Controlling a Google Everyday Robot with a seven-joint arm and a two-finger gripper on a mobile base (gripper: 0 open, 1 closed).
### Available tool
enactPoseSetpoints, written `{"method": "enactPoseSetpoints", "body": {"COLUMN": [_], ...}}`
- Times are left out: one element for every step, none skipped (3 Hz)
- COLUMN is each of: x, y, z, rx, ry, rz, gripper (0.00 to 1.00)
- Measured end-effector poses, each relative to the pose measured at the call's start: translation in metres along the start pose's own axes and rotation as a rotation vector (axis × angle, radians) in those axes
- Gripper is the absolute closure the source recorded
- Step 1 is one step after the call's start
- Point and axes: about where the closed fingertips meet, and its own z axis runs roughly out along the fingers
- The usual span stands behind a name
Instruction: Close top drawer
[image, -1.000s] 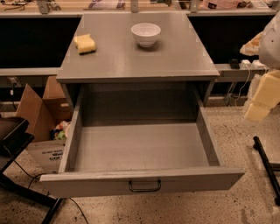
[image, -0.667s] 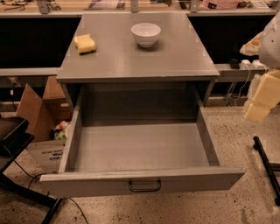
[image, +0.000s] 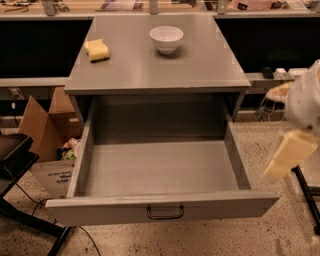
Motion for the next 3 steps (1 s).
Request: {"method": "enactPoseSetpoints", "body": {"x": [0.007, 0.014, 0.034], "y": [0.036, 0.075, 0.127], "z": [0.044, 0.101, 0.157], "rx": [0.004, -0.019, -0.083], "ry": [-0.057, -0.029, 0.056], "rz": [0.041, 0.053, 0.066], "gripper": [0.00, 0.16, 0.39]}}
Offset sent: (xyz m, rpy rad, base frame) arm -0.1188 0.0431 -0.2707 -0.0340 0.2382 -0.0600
